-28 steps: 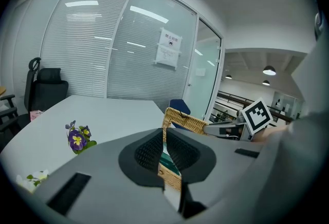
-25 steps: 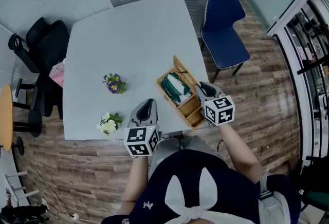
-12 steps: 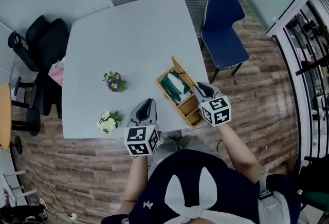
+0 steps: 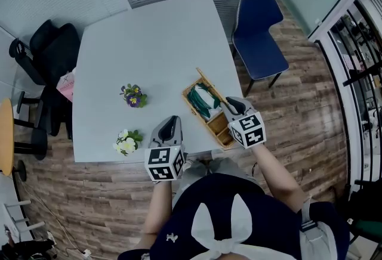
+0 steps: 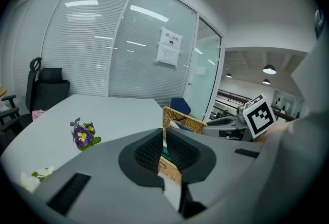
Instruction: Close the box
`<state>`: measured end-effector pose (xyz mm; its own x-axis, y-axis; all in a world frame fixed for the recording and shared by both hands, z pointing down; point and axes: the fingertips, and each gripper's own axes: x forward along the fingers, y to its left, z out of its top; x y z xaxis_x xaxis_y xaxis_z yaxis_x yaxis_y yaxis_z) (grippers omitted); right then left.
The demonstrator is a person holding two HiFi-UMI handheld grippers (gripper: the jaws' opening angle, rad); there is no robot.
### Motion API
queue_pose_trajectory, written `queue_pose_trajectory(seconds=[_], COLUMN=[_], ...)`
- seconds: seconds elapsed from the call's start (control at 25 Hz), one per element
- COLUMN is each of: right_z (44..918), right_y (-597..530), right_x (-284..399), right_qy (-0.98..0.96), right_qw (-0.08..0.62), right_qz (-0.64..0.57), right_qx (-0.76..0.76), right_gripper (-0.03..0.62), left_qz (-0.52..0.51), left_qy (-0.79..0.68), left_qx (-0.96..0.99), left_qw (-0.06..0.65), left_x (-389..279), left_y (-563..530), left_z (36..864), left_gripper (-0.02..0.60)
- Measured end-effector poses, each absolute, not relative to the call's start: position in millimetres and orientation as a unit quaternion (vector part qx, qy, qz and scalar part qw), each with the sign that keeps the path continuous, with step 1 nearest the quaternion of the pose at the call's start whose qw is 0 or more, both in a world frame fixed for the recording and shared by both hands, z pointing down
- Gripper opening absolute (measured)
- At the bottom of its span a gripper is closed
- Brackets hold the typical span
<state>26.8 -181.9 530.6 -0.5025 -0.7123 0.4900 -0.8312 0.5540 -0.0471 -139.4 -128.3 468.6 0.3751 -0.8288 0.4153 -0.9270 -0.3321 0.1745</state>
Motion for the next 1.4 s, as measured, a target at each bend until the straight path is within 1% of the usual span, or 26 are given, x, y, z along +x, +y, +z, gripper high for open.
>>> queue_pose_trajectory(seconds=[1.4], right_z=[549], right_y=[-162], right_x=[-7], right_qy=[-0.866], right_qw=[0.258], right_qz=[0.131], right_qx=[0.408], right_gripper=[0.108], left_qz=[0.127], left_qy=[-0.548], left_qx=[0.800], left_qw=[0.209], left_x=[-153], left_y=[-118], left_z=[479], left_gripper=[0.035])
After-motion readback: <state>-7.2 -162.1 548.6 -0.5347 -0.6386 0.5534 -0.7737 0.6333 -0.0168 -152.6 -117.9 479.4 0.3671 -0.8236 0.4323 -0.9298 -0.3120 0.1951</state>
